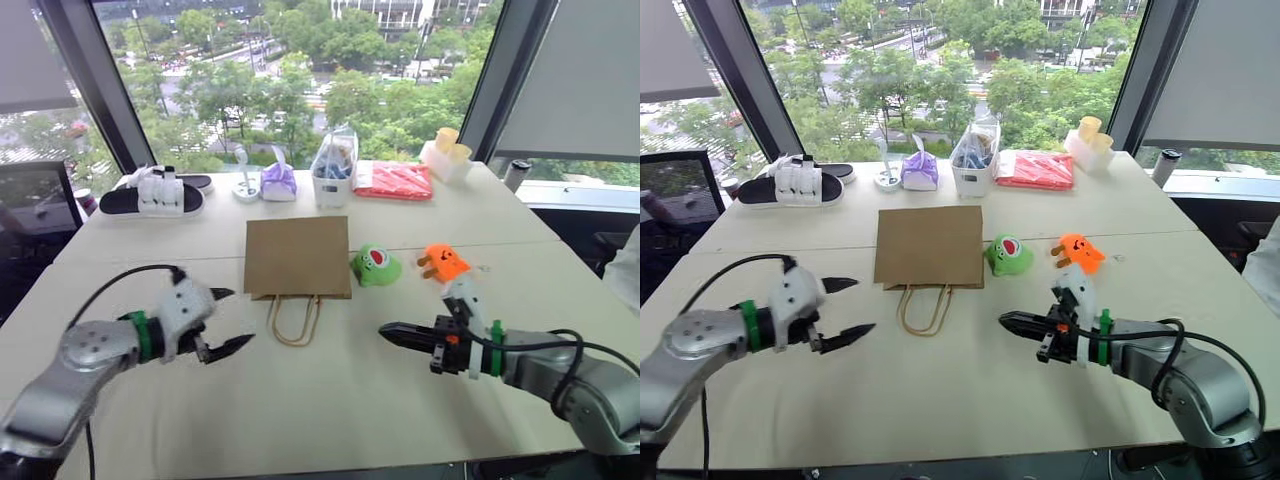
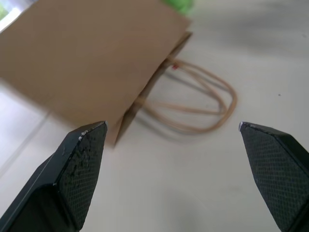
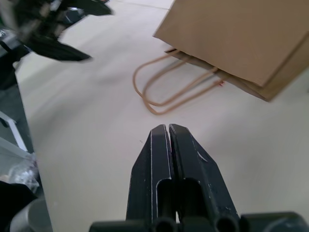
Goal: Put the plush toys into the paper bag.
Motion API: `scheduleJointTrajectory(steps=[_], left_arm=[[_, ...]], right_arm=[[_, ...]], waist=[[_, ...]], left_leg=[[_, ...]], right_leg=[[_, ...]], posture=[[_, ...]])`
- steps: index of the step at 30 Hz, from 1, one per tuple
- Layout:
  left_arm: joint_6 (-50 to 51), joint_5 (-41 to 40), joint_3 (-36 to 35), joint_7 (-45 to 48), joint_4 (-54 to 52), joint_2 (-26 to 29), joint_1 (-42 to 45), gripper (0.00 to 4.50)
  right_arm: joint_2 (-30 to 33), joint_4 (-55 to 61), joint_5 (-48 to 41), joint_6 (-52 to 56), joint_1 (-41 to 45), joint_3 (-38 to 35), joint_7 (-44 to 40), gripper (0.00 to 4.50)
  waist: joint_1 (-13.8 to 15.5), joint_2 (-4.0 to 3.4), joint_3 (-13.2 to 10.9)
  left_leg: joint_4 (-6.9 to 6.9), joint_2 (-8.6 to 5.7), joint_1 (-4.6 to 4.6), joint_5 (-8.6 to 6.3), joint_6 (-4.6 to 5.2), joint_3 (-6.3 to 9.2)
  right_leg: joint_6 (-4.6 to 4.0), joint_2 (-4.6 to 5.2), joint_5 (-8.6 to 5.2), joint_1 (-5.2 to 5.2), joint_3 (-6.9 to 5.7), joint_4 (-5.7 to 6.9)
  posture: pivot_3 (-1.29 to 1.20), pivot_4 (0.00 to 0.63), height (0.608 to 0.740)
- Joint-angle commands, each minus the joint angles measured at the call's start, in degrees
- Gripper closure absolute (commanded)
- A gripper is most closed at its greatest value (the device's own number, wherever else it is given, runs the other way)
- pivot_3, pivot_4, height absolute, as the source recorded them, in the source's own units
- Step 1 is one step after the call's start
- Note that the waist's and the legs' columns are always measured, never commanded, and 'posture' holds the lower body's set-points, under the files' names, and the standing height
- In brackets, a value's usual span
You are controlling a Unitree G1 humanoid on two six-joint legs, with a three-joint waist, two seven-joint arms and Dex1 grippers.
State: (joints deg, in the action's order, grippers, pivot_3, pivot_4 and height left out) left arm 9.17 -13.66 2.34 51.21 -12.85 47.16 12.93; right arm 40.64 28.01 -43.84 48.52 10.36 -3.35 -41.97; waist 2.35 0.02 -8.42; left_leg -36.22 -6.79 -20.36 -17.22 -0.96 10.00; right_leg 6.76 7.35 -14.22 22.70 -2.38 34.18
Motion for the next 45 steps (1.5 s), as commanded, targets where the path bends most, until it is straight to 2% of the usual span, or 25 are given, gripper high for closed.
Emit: scheduleJointTrajectory(steps=[1,7,13,20,23,25,26,27,30,31,36,39,45], left_arm=[[-12.67,7.55,4.63,3.08,10.17,-0.43,4.91,0.0],[-28.25,14.25,9.58,6.51,27.05,-2.46,14.44,0.0],[-32.83,15.08,11.19,7.13,37.22,-8.35,21.91,0.0],[-40.95,22.95,15.87,5.45,47.78,-12.34,25.99,0.0],[-42.07,22.35,15.14,3.83,50.9,-15.25,27.76,0.75],[-42.32,21.45,14.14,2.95,51.9,-16.58,28.6,1.82],[-42.65,21.39,13.89,2.87,52.23,-16.66,28.72,2.22],[-42.89,21.37,13.76,3.04,52.38,-16.54,28.69,2.86],[-43.07,20.07,13.33,4.48,51.61,-16.24,28.22,4.26],[-42.12,18.82,12.87,5.18,50.63,-16.36,27.88,4.43],[-30.22,10.49,9.63,9.31,43.64,-17.53,26.78,4.43],[-10.72,0.13,4.41,9.14,35.24,-18.84,27.76,4.43],[21.54,-11.47,-1.26,1.58,21.98,-20.23,29.23,4.43]], right_arm=[[-1.37,2.02,-0.08,-0.69,1.24,-0.32,1.51,4.47],[-3.13,4.14,-0.35,-0.84,-0.57,-1.05,4.63,4.47],[-5.07,6.08,-0.17,-1.11,-2.88,-0.87,7.19,4.47],[-5.76,5.71,0.29,-1.28,-2.3,-0.2,7.84,4.47],[-5.83,5.31,0.7,-1.61,-1.89,-0.36,8.15,4.5],[-5.85,5.49,0.76,-1.7,-2.15,-0.52,8.25,4.5],[-5.9,5.56,0.79,-1.75,-2.32,-0.52,8.3,4.5],[-5.96,5.61,0.79,-1.76,-2.46,-0.48,8.34,4.5],[-6.25,5.55,0.85,-1.87,-2.53,-0.06,8.41,4.5],[-6.39,5.5,0.96,-1.95,-2.5,0.21,8.43,4.5],[-6.81,4.63,1.7,-2.59,-1.83,1.18,8.24,4.5],[-7.68,3.09,5.65,-6.02,0.1,3.33,8.34,4.5],[-12.85,-4.97,19.05,-16.97,7.4,12.42,9.96,4.5]], waist=[[-0.2,0.02,0.0],[-0.15,0.05,0.01],[-0.11,0.11,0.04],[-0.3,0.16,0.07],[-0.13,0.16,0.08],[-0.04,0.16,0.07],[-0.13,0.18,0.06],[-0.19,0.2,0.05],[-0.56,0.2,0.05],[-0.6,0.2,0.05],[-0.63,0.21,0.05],[-0.93,0.24,0.03],[-2.26,0.27,0.04]], left_leg=[[0.01,0.03,-0.02,0.06,-0.1,-0.03],[0.03,0.25,-0.03,0.09,-0.18,-0.17],[-0.11,0.24,-0.02,0.1,-0.18,-0.18],[-0.18,0.28,0.02,0.1,-0.18,-0.23],[-0.3,0.28,0.01,0.1,-0.18,-0.21],[-0.41,0.27,-0.02,0.09,-0.17,-0.2],[-0.51,0.27,-0.06,0.07,-0.13,-0.19],[-0.62,0.27,-0.1,0.04,-0.07,-0.19],[-0.68,0.27,-0.08,0.01,-0.04,-0.23],[-0.67,0.27,-0.07,0.01,-0.04,-0.24],[-0.75,0.27,-0.1,0.01,-0.04,-0.23],[-0.79,0.26,-0.1,0.0,-0.02,-0.23],[-0.83,0.27,0.01,0.01,-0.03,-0.23]], right_leg=[[0.03,-0.03,0.02,0.05,0.03,0.01],[0.04,-0.23,0.03,0.15,0.15,-0.01],[0.16,-0.26,0.1,0.07,0.19,0.02],[0.2,-0.39,0.13,0.08,0.24,0.09],[0.2,-0.41,0.14,0.04,0.25,0.15],[0.26,-0.42,0.18,0.01,0.25,0.15],[0.28,-0.43,0.19,-0.01,0.25,0.15],[0.3,-0.45,0.2,-0.01,0.26,0.16],[0.33,-0.47,0.23,-0.01,0.36,0.18],[0.33,-0.47,0.23,-0.01,0.37,0.19],[0.33,-0.47,0.24,-0.02,0.39,0.2],[0.33,-0.48,0.24,-0.04,0.42,0.21],[0.35,-0.53,0.23,0.05,0.54,0.63]], posture=[[0.0,0.15,0.74],[0.0,0.15,0.74],[0.0,0.15,0.74],[0.0,0.15,0.74],[0.0,0.15,0.74],[0.0,0.15,0.74],[0.0,0.15,0.74],[0.0,0.15,0.74],[0.0,0.15,0.74],[0.0,0.15,0.74],[0.0,0.15,0.74],[0.0,0.15,0.74],[0.0,0.15,0.74]])
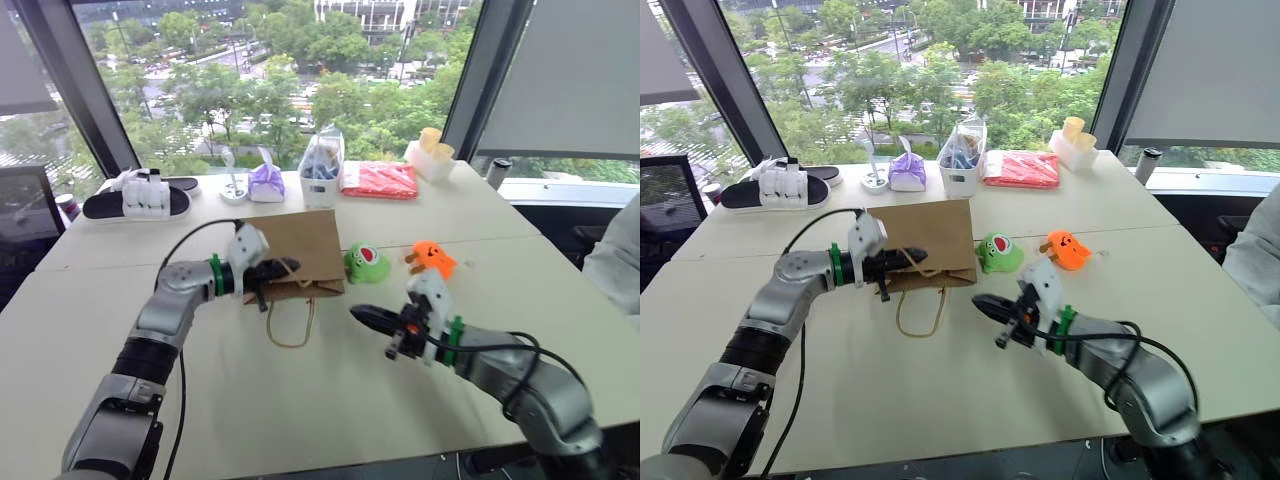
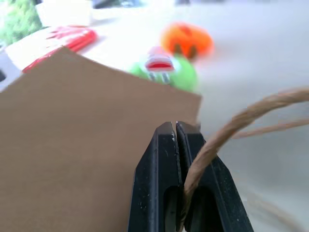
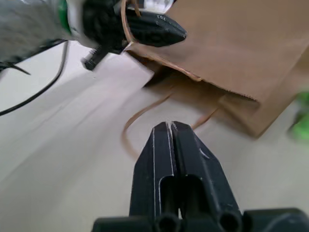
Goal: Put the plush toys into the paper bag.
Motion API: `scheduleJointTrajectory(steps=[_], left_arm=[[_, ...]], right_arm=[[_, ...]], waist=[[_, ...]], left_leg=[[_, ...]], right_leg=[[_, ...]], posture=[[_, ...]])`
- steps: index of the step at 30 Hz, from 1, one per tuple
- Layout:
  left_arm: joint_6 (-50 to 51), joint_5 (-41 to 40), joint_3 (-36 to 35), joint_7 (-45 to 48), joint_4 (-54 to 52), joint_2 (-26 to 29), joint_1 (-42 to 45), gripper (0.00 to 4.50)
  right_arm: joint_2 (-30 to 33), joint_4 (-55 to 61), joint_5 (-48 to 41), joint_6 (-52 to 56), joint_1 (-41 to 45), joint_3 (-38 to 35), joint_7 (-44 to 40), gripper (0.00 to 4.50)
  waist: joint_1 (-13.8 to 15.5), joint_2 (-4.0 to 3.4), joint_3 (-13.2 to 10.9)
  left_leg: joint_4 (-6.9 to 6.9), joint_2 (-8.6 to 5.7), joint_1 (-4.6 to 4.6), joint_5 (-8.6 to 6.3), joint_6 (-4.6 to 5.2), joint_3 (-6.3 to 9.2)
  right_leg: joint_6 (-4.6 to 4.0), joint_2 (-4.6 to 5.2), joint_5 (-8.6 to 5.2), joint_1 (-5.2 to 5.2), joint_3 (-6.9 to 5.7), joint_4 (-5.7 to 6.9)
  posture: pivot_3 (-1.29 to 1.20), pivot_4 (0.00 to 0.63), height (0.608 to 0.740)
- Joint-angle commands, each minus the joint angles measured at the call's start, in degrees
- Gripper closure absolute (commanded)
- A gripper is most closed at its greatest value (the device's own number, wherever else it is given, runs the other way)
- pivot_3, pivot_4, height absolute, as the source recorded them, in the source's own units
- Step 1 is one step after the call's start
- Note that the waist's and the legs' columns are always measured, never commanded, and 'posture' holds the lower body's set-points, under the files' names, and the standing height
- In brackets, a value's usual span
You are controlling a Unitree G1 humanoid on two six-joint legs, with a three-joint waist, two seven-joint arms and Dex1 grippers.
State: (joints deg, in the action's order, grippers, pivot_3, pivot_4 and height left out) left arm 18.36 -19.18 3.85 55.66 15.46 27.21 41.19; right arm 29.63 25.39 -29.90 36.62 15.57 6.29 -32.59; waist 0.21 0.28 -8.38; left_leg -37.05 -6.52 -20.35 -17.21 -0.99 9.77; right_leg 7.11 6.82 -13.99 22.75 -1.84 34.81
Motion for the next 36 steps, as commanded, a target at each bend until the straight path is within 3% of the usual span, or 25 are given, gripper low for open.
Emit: scheduleJointTrajectory(steps=[1,8,14,21,27,36], left_arm=[[16.1,-7.11,-2.77,-3.29,-8.37,-0.13,0.89,4.43],[48.07,-23.9,-12.25,-14.23,-23.15,-0.56,3.37,4.43],[62.49,-33.28,-22.23,-24.42,-27.38,-3.89,5.36,4.43],[70.5,-40.4,-32.02,-31.94,-27.02,-7.27,6.46,4.43],[69.82,-43.24,-36.74,-39.32,-25.42,-12.33,9.01,4.43],[67.61,-50.01,-41.58,-48.01,-22.31,-14.29,11.27,4.43]], right_arm=[[-2.59,-3.78,6.73,-6.36,3.09,3.82,0.76,4.5],[-9.81,-10.49,13.45,-11.34,9.52,9.0,1.82,4.5],[-11.88,-15.03,17.64,-14.11,10.91,11.67,0.45,4.5],[-17.84,-27.86,21.56,-19.44,15.75,13.06,0.16,4.5],[-21.6,-39.35,24.18,-22.87,19.57,13.87,-1.35,4.5],[-22.23,-40.7,25.86,-23.28,18.56,14.03,-2.99,4.5]], waist=[[-0.32,0.01,0.01],[-1.21,0.03,0.0],[-0.87,0.08,0.03],[-1.21,0.1,0.04],[-0.98,0.17,0.08],[-1.28,0.18,0.09]], left_leg=[[0.0,0.0,0.01,0.0,0.0,0.0],[0.02,0.0,-0.07,0.03,-0.08,0.01],[0.02,-0.02,-0.03,0.07,-0.18,0.01],[0.06,0.0,-0.03,0.14,-0.32,-0.01],[0.04,-0.01,-0.03,0.15,-0.36,-0.01],[0.07,-0.02,-0.04,0.14,-0.39,-0.01]], right_leg=[[0.01,0.0,0.0,0.04,0.03,0.21],[0.0,-0.03,0.0,0.28,0.16,0.3],[-0.01,-0.03,0.0,0.31,0.25,0.32],[-0.03,-0.07,0.01,0.39,0.35,0.39],[-0.07,-0.07,0.04,0.38,0.37,0.39],[-0.08,-0.07,0.04,0.42,0.48,0.38]], posture=[[0.0,0.15,0.74],[0.0,0.15,0.74],[0.0,0.15,0.74],[0.0,0.15,0.74],[0.0,0.15,0.74],[0.0,0.15,0.74]])
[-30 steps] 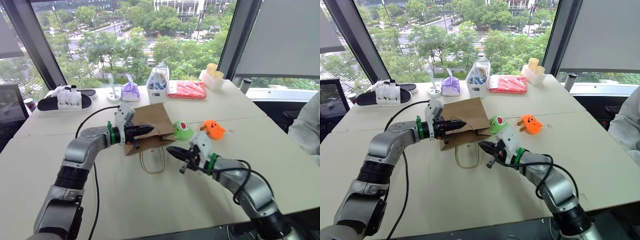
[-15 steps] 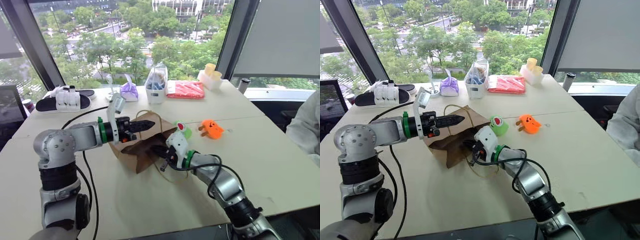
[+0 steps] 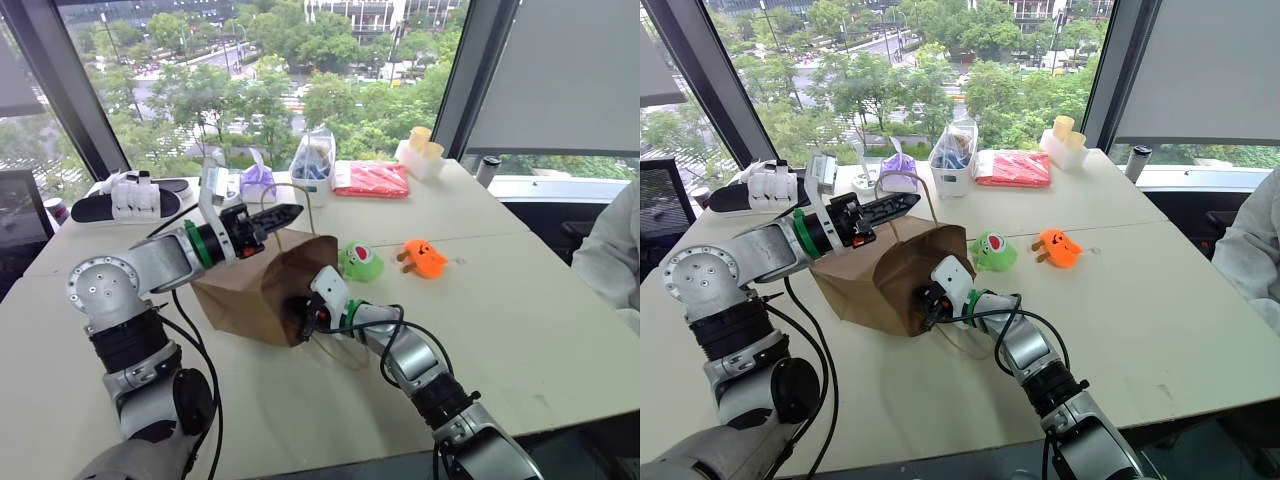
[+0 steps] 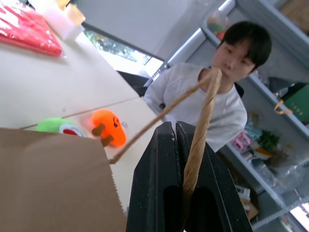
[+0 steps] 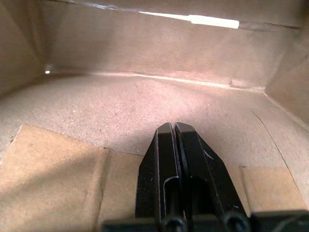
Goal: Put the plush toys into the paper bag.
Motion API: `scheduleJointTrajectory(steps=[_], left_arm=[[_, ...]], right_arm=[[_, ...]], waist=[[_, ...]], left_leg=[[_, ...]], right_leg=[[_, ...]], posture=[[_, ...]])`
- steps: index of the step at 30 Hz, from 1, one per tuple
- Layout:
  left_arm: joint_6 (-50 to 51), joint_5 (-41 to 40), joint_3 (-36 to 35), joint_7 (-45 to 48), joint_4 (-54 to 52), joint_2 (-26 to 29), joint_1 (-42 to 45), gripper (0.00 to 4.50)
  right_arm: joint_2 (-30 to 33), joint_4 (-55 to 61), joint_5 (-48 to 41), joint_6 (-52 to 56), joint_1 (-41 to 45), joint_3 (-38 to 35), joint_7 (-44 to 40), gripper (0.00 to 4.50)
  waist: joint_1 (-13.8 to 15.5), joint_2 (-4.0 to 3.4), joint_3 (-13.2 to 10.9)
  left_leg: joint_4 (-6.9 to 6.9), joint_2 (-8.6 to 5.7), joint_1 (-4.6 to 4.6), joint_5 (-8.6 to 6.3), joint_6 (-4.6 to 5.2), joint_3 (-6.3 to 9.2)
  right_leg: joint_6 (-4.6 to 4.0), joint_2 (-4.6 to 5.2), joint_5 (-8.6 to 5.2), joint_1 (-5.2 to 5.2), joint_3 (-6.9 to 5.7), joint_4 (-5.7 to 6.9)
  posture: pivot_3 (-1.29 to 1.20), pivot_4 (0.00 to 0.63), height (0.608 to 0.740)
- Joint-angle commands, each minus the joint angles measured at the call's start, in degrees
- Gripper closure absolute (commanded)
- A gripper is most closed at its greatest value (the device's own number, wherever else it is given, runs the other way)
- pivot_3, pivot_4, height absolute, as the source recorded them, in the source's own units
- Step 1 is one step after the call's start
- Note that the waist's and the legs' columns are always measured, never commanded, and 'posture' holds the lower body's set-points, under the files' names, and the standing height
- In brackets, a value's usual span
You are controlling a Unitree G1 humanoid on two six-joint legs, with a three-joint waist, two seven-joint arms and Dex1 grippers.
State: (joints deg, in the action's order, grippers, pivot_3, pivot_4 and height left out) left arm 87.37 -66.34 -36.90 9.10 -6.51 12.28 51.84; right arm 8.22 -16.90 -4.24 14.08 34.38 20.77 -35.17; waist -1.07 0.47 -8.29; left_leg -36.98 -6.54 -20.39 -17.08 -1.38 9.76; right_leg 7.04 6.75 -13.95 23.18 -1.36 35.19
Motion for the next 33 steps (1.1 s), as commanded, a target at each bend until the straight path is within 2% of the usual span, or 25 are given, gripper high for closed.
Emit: scheduleJointTrajectory(steps=[1,7,10,15,18,20,21,22,24,29,30,33], left_arm=[[-1.64,-3.45,-0.61,-2.05,-0.25,0.84,0.34,4.43],[-2.45,-6.02,1.43,-3.55,-0.09,2.82,-2.33,4.43],[-3.41,-6.3,2.35,-3.69,-0.56,4.5,-5.16,4.43],[-4.6,-9.89,3.22,-5.41,-0.45,5.79,-6.69,4.43],[-5.11,-11.09,4.52,-5.65,-0.04,6.91,-7.41,4.43],[-5.8,-11.63,5.34,-5.71,0.54,7.65,-7.7,4.43],[-6.17,-11.82,5.7,-5.71,0.85,7.99,-7.76,4.5],[-6.58,-12.02,6.07,-5.7,1.11,8.32,-7.79,4.5],[-7.32,-12.0,7.09,-5.34,1.6,9.03,-7.85,4.5],[-9.09,-12.88,8.88,-5.24,1.82,9.92,-8.47,4.5],[-9.46,-13.22,9.19,-5.34,1.7,10.12,-8.59,4.5],[-10.55,-14.15,9.63,-5.82,1.04,10.92,-9.1,4.5]], right_arm=[[-1.03,1.63,0.22,-0.68,-0.42,-0.54,-0.36,4.5],[-2.24,5.14,-2.38,-1.85,-2.46,-3.41,-0.11,4.5],[-2.43,19.4,-10.96,2.05,-7.65,-8.31,-1.31,4.5],[0.25,41.09,-26.29,16.55,-13.54,-16.58,1.78,4.5],[1.05,43.24,-33.64,21.73,-11.64,-24.61,6.73,4.5],[2.19,39.55,-34.41,22.03,-9.0,-29.62,9.96,4.5],[3.61,36.37,-32.17,21.16,-7.77,-30.55,10.92,3.97],[6.08,33.13,-28.67,19.95,-7.06,-29.51,10.38,3.69],[10.26,23.92,-20.92,16.74,-4.62,-25.68,9.94,2.68],[10.62,8.21,-14.54,12.02,1.98,-22.3,9.37,0.16],[10.06,4.38,-13.4,10.94,3.8,-21.59,9.15,0.03],[7.65,-7.93,-8.72,6.25,9.54,-19.29,10.87,0.03]], waist=[[-0.01,0.0,0.0],[0.06,0.0,0.0],[0.3,-0.01,0.0],[0.59,0.0,0.0],[0.54,0.01,0.01],[0.51,0.0,0.0],[0.5,0.0,0.0],[0.5,0.01,0.01],[0.43,0.02,0.01],[0.12,0.02,0.01],[-0.07,0.02,0.01],[-0.22,0.02,0.01]], left_leg=[[0.0,0.0,0.0,0.0,0.0,0.0],[-0.02,0.0,0.0,0.0,-0.01,-0.01],[0.0,0.0,-0.01,-0.01,-0.01,-0.01],[-0.02,-0.02,-0.06,-0.03,-0.04,0.02],[-0.02,-0.01,0.03,-0.03,-0.04,0.0],[-0.02,0.0,0.04,-0.02,-0.07,-0.02],[-0.01,0.0,0.04,-0.01,-0.07,-0.07],[-0.01,0.01,0.05,-0.01,-0.07,-0.11],[0.01,0.01,0.07,-0.01,-0.06,-0.2],[0.14,0.04,0.01,0.0,-0.05,-0.38],[0.14,0.05,0.0,0.0,-0.05,-0.38],[0.15,0.05,0.0,0.0,-0.05,-0.45]], right_leg=[[0.0,0.0,0.0,0.01,0.02,0.0],[0.0,-0.02,0.0,0.01,0.06,0.01],[0.0,-0.02,0.0,0.02,0.07,0.01],[0.0,-0.06,0.0,0.04,0.16,-0.01],[0.0,-0.11,0.0,-0.02,0.29,-0.01],[-0.01,-0.22,0.0,-0.01,0.47,-0.01],[-0.01,-0.26,0.0,0.02,0.58,0.0],[-0.01,-0.28,-0.01,0.04,0.62,0.02],[-0.01,-0.29,-0.01,0.06,0.68,0.02],[-0.01,-0.29,-0.01,0.27,0.92,0.03],[-0.01,-0.27,0.0,0.3,0.94,0.02],[-0.01,-0.29,0.0,0.35,1.04,0.01]], posture=[[0.0,0.15,0.74],[0.0,0.15,0.74],[0.0,0.15,0.74],[0.0,0.15,0.74],[0.0,0.15,0.74],[0.0,0.15,0.74],[0.0,0.15,0.74],[0.0,0.15,0.74],[0.0,0.15,0.74],[0.0,0.15,0.74],[0.0,0.15,0.74],[0.0,0.15,0.74]])
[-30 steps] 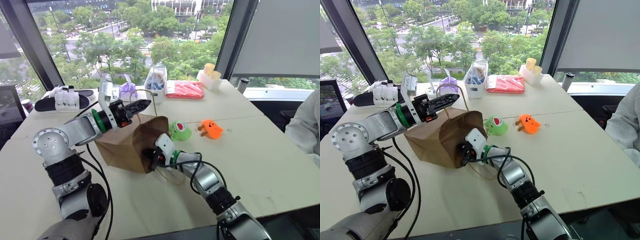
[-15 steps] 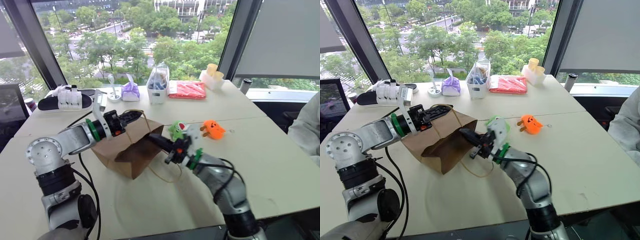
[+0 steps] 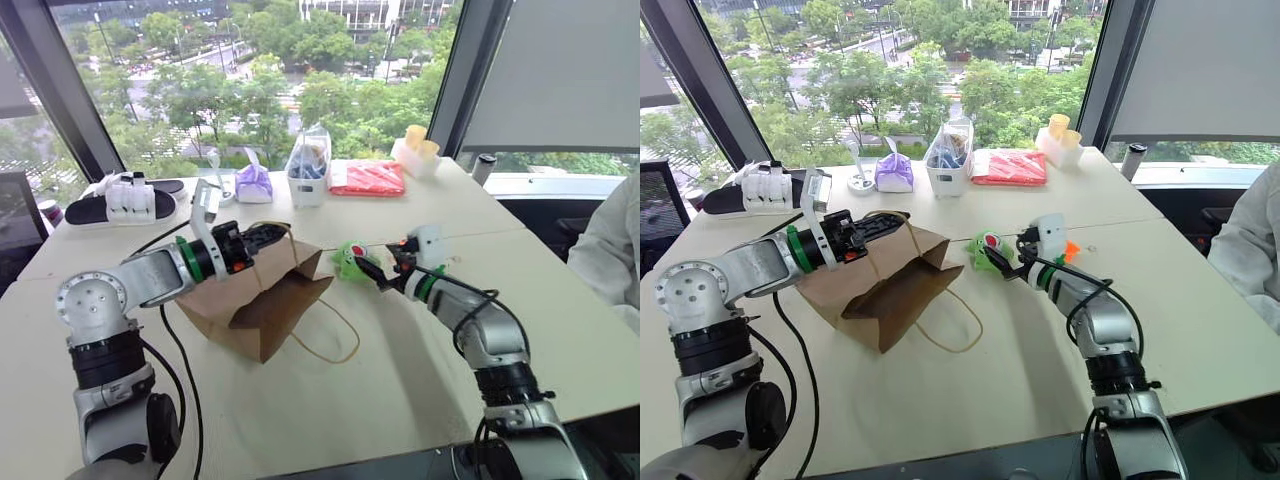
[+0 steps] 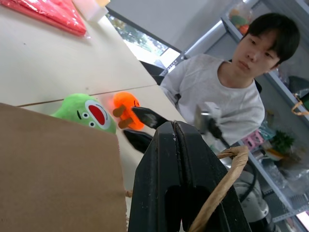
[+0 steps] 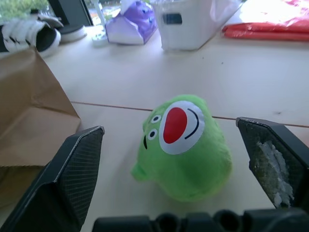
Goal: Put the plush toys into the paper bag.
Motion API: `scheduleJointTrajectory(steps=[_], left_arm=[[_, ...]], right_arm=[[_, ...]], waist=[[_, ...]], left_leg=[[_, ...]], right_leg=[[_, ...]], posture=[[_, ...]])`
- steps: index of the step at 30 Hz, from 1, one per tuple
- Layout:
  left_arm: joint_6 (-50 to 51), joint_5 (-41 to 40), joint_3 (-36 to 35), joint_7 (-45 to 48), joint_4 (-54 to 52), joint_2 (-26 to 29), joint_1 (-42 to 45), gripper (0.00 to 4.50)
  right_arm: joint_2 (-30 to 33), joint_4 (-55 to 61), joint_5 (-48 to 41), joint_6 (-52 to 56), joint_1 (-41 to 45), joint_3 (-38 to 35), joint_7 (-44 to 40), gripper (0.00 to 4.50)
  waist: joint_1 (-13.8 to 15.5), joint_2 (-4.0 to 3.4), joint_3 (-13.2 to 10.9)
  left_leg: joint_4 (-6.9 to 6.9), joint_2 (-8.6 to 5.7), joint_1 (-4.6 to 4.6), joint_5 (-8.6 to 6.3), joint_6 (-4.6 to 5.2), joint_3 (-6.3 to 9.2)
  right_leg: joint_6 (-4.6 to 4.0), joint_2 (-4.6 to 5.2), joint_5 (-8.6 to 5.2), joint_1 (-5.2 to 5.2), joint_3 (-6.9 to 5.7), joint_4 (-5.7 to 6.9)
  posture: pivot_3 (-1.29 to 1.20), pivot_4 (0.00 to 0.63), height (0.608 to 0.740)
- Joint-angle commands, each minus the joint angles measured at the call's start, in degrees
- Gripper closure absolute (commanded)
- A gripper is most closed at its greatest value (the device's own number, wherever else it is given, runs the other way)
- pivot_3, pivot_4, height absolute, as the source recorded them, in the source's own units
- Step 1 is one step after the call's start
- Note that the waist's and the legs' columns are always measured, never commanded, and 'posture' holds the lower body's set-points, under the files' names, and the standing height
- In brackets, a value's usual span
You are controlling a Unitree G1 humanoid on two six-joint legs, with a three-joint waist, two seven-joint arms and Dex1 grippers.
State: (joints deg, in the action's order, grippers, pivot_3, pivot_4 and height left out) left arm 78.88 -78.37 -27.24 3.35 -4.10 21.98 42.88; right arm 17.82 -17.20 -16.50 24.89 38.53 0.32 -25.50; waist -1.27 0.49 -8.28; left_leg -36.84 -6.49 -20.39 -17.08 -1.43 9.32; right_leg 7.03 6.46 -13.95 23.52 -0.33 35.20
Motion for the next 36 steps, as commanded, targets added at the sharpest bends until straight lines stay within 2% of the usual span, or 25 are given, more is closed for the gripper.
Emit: scheduleJointTrajectory(steps=[1,8,9,11,17,18,19,22,24,32,36], left_arm=[[-2.42,-2.46,0.03,-0.3,-1.56,1.48,-0.36,4.5],[-5.05,-4.6,1.2,-1.56,-2.47,3.24,-1.82,4.5],[-5.41,-4.91,1.38,-1.69,-2.49,3.49,-1.96,4.5],[-6.09,-5.6,1.58,-2.03,-2.56,3.98,-2.24,4.5],[-8.04,-7.12,2.77,-2.71,-2.72,4.75,-3.4,4.5],[-8.37,-7.18,3.05,-2.7,-2.62,4.81,-3.47,4.5],[-8.73,-7.19,3.39,-2.62,-2.44,4.86,-3.51,4.5],[-9.72,-6.99,4.46,-2.31,-1.65,4.82,-3.05,4.5],[-10.16,-6.59,5.1,-1.62,-0.96,4.95,-2.56,4.5],[-11.79,-5.98,6.22,0.75,3.2,5.45,0.17,4.5],[-11.81,-7.02,6.32,0.7,4.53,5.15,1.41,4.5]], right_arm=[[-2.96,-11.45,4.29,-5.83,7.05,1.39,1.21,0.03],[-5.43,-33.18,11.48,-11.23,15.6,3.55,3.35,0.03],[-5.47,-34.8,12.05,-12.06,16.2,3.54,3.52,0.26],[-5.37,-36.69,12.89,-14.02,16.9,3.5,2.93,0.83],[-4.99,-38.37,15.08,-16.93,17.4,3.29,3.31,3.87],[-4.97,-38.3,15.19,-17.04,17.34,3.17,3.2,4.3],[-4.76,-37.77,15.55,-17.68,17.09,3.28,3.01,4.44],[-3.41,-32.55,14.81,-19.49,15.87,2.06,1.54,4.44],[-1.87,-23.73,12.94,-18.72,13.68,0.95,-1.22,4.44],[8.49,25.32,2.59,4.2,-4.05,-0.07,-11.18,4.44],[12.9,39.86,-1.97,12.78,-9.01,0.91,-13.83,4.44]], waist=[[0.02,0.0,0.0],[0.45,0.01,0.01],[0.43,0.02,0.01],[0.23,0.03,0.02],[-0.18,0.03,0.02],[-0.21,0.03,0.02],[-0.25,0.04,0.02],[-0.07,0.03,0.02],[0.24,0.02,0.01],[0.59,0.03,0.02],[0.55,0.04,0.01]], left_leg=[[-0.01,0.0,0.01,0.0,0.0,0.0],[-0.07,-0.08,-0.02,0.0,0.0,0.13],[-0.09,-0.1,-0.02,0.0,0.0,0.16],[-0.08,-0.09,0.0,0.0,0.0,0.16],[-0.06,-0.03,0.03,0.0,0.0,0.16],[-0.06,-0.02,0.03,0.0,0.0,0.16],[-0.06,-0.03,0.04,0.0,0.0,0.16],[-0.1,-0.03,0.02,0.0,0.0,0.16],[-0.1,-0.04,0.01,0.0,0.0,0.16],[-0.01,-0.03,-0.04,-0.01,-0.01,0.28],[-0.06,-0.03,-0.07,-0.02,-0.01,0.23]], right_leg=[[0.0,-0.01,0.0,-0.01,0.0,0.0],[-0.02,-0.04,0.01,-0.09,0.05,-0.01],[-0.02,-0.05,0.02,-0.1,0.06,-0.01],[-0.02,-0.05,0.02,-0.11,0.06,-0.01],[-0.02,-0.13,0.02,-0.11,0.08,0.0],[-0.02,-0.13,0.02,-0.11,0.08,0.01],[-0.02,-0.14,0.02,-0.12,0.08,0.01],[-0.02,-0.15,0.02,-0.13,0.09,0.0],[-0.02,-0.15,0.02,-0.12,0.1,0.0],[-0.01,-0.19,0.02,-0.06,0.1,-0.01],[0.0,-0.18,0.01,-0.08,0.13,-0.06]], posture=[[0.0,0.15,0.74],[0.0,0.15,0.74],[0.0,0.15,0.74],[0.0,0.15,0.74],[0.0,0.15,0.74],[0.0,0.15,0.74],[0.0,0.15,0.74],[0.0,0.15,0.74],[0.0,0.15,0.74],[0.0,0.15,0.74],[0.0,0.15,0.74]])
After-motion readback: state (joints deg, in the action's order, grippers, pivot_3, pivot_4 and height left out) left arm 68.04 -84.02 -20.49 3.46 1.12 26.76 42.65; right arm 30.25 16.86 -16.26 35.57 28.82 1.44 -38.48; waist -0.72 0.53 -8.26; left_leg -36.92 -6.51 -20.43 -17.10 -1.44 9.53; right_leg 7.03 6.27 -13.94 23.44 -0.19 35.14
